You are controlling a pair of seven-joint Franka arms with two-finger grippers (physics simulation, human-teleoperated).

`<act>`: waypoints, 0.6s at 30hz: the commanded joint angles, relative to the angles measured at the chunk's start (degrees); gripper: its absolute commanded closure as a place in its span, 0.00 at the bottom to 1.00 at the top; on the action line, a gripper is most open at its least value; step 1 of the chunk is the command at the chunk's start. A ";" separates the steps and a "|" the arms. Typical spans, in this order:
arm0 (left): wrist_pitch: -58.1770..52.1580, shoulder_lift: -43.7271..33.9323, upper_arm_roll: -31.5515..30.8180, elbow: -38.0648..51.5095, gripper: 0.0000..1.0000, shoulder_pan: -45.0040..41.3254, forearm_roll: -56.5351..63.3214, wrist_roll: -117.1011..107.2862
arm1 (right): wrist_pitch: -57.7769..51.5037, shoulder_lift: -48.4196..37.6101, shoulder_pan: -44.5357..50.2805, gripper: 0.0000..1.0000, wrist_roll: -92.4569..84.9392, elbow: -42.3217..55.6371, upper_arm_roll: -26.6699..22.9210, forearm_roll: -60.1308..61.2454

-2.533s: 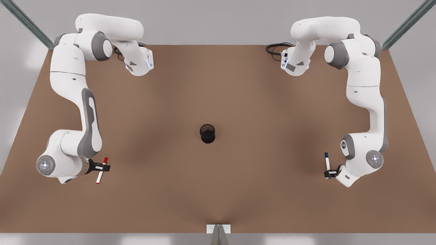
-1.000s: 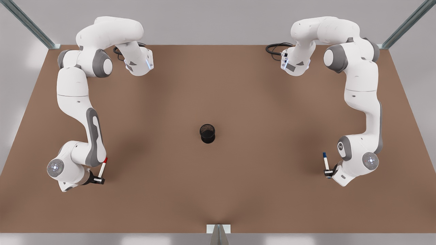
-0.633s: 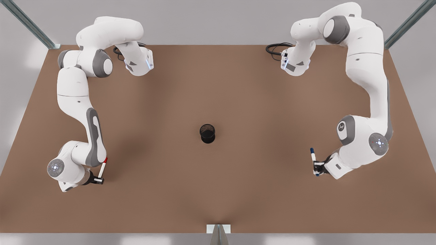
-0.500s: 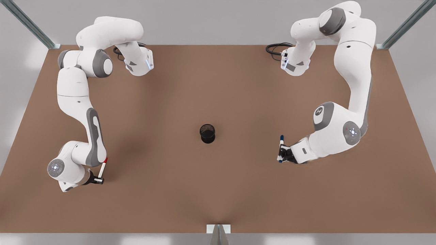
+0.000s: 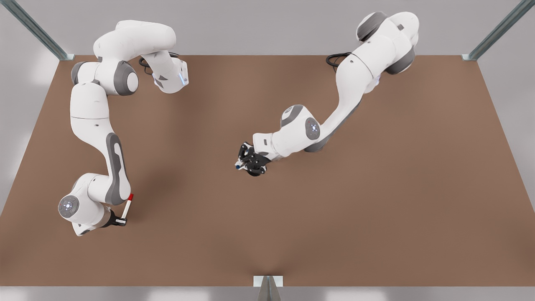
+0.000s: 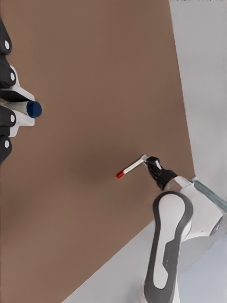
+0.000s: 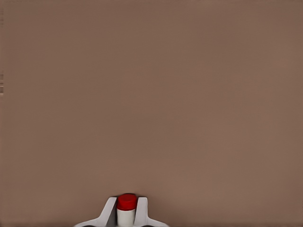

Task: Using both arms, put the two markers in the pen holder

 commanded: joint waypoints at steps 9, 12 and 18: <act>33.24 -1.37 -3.67 -15.14 0.79 2.02 0.27 18.16 | -4.53 -0.70 0.00 0.74 0.08 1.26 0.03 -0.44; 33.24 -1.37 -8.34 -18.04 0.79 7.30 3.34 18.25 | -6.99 -2.28 0.00 0.74 0.08 1.44 0.03 -0.52; 36.31 -0.84 -8.34 -20.94 0.79 6.77 3.43 20.44 | -9.80 -7.46 2.73 0.74 1.93 1.35 0.73 -3.25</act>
